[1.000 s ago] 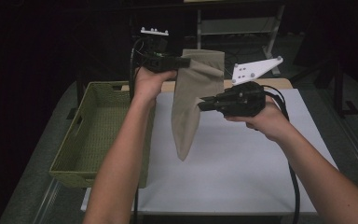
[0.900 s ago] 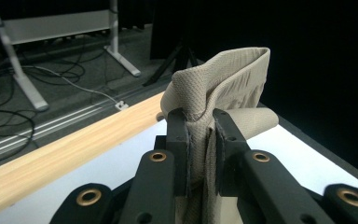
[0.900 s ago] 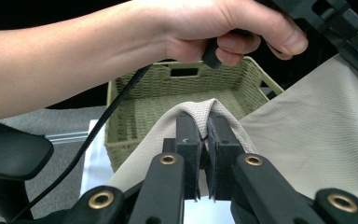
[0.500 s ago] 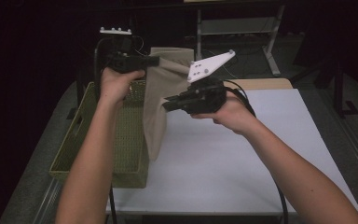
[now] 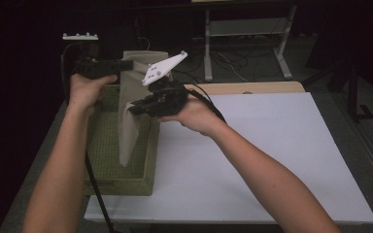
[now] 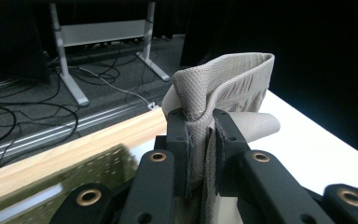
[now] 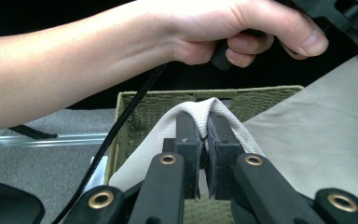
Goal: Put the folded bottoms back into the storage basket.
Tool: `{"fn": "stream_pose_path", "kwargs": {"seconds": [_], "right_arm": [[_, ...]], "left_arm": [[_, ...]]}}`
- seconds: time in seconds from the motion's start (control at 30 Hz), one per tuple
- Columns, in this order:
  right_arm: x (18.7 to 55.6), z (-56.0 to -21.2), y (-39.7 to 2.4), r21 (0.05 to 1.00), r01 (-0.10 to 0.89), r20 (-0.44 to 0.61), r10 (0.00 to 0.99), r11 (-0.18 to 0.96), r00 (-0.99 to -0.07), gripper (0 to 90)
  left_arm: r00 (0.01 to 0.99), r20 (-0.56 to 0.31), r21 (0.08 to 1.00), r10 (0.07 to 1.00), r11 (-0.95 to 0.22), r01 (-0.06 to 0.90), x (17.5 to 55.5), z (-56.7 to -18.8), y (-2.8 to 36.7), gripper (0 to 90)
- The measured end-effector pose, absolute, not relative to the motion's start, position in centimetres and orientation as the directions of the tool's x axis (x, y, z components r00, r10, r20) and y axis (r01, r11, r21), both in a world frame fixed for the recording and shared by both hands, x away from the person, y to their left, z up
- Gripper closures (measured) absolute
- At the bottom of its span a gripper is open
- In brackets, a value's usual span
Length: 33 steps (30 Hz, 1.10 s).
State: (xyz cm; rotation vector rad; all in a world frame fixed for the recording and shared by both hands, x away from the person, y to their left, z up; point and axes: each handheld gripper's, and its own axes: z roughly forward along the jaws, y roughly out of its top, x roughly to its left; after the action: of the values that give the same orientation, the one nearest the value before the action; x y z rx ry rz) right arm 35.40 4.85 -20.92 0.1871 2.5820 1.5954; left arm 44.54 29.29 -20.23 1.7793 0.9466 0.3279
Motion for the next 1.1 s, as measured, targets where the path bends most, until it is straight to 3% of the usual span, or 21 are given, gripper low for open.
{"fn": "stream_pose_path", "kwargs": {"seconds": [0.6, 1.1], "right_arm": [[36.7, -27.2, 14.3, 0.849, 0.083, 0.028, 0.113, 0.522, -0.993, 83.9], [36.8, -32.3, 15.4, 0.795, 0.121, 0.049, 0.136, 0.594, -0.99, 83.8]], "left_arm": [[0.58, -0.254, 0.859, 0.774, -0.095, 0.504, 45.3, -27.1, 36.1, 78.6], [0.524, -0.293, 0.821, 0.799, -0.071, 0.567, 46.3, -32.7, 35.9, 78.5]]}}
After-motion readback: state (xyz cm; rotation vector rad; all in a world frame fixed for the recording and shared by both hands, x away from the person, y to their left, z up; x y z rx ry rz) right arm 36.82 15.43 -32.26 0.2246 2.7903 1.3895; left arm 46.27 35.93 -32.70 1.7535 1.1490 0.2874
